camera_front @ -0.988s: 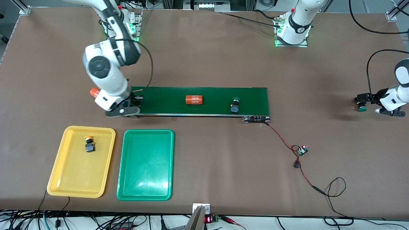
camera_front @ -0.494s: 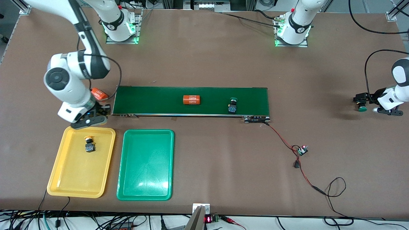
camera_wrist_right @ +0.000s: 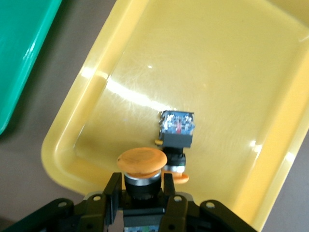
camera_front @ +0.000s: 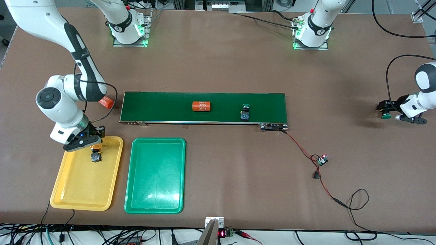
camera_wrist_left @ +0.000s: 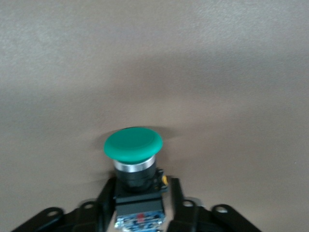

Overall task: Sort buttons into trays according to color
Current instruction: 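Carry the yellow-cap button into the yellow tray and open the right gripper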

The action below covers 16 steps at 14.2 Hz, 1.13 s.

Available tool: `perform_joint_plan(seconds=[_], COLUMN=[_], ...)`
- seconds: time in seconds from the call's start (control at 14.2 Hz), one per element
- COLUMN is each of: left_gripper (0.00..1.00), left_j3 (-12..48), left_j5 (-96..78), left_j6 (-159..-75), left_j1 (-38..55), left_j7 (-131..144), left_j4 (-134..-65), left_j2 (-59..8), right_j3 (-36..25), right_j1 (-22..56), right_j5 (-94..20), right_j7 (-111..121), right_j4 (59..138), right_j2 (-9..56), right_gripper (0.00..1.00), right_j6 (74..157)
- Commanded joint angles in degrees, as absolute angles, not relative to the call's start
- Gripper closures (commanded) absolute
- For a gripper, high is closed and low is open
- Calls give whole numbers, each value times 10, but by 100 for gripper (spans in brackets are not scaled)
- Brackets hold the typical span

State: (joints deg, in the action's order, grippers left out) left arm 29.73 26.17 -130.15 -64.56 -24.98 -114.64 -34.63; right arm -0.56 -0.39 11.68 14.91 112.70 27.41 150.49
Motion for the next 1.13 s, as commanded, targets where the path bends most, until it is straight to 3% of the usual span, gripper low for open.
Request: perform_joint_plan(seconds=[0.0,0.28,0.56,0.71,0.78,1.06], left_gripper=[100,100,100,100,100,100], left_j3=[305,325,427,464,478,539], left_j5=[279,277,277,277,277,276], left_j6=[-1303,-1282,-1149,-1120,-1115,-1086], left_j1=[-664,-660,-661,-662,-663,-661], left_j7=[-249,-233,-165,-146,-144,-138], left_j4=[-1150,-1142,-1093,-1084,-1081,-1085], left_j2=[-341,-317,-310,-309,-310,-310], right_j3=[4,5,7,7,7,7], right_j1=[-11,-7,-1,1,1,1], right_j5=[122,117,117,118,117,117], right_j7=[157,147,127,126,125,122], right_j4=[1100,1093,1093,1093,1093,1096], right_j2=[291,302,315,315,316,315], right_gripper=[72,72,65,49,1,0], right_j6=[1508,1515,1535,1535,1536,1536])
